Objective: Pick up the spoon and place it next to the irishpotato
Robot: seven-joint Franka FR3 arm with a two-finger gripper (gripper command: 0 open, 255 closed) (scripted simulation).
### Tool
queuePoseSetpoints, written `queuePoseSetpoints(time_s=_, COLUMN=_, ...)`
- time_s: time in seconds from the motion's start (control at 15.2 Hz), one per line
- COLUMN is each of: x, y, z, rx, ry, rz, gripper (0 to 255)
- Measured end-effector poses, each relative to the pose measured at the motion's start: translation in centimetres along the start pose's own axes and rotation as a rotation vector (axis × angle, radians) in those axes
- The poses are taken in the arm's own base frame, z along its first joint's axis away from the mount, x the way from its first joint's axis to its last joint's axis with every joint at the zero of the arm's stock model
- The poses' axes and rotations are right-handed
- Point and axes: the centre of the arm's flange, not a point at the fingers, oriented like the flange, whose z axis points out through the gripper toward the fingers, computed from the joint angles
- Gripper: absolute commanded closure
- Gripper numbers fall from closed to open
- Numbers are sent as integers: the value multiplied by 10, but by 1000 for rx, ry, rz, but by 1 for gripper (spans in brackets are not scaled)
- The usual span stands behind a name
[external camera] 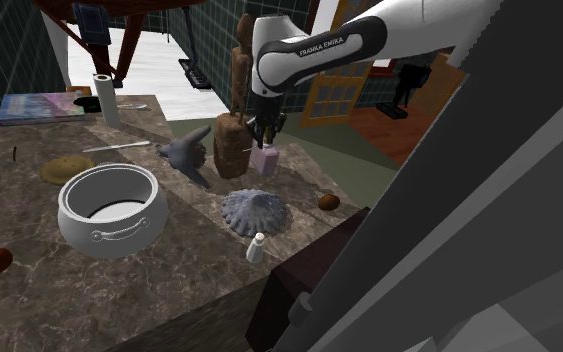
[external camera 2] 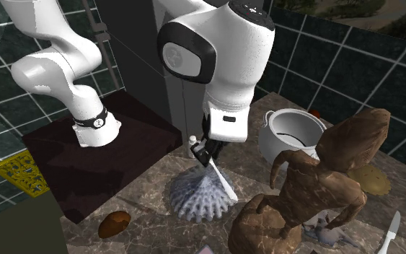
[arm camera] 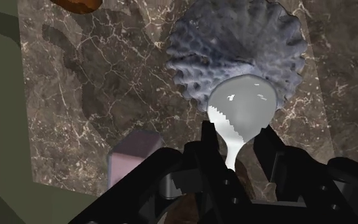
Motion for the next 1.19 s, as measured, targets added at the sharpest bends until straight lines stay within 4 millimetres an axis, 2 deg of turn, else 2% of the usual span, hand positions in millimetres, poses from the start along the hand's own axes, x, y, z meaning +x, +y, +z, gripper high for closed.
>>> queuePoseSetpoints(time_s=0.13, x=-1, y=7, z=-5, rx=0, ry=0, rz=0, gripper=255)
queuePoseSetpoints(time_s=0.26, x=-3, y=28, z=-4, rx=0, ry=0, rz=1, gripper=255)
queuePoseSetpoints(time_s=0.66, x=-1, y=107, z=3, rx=0, ry=-1, rz=2, gripper=255)
queuePoseSetpoints(time_s=1.19, x=-11, y=209, z=14, rx=0, ry=-1, rz=1, gripper=255)
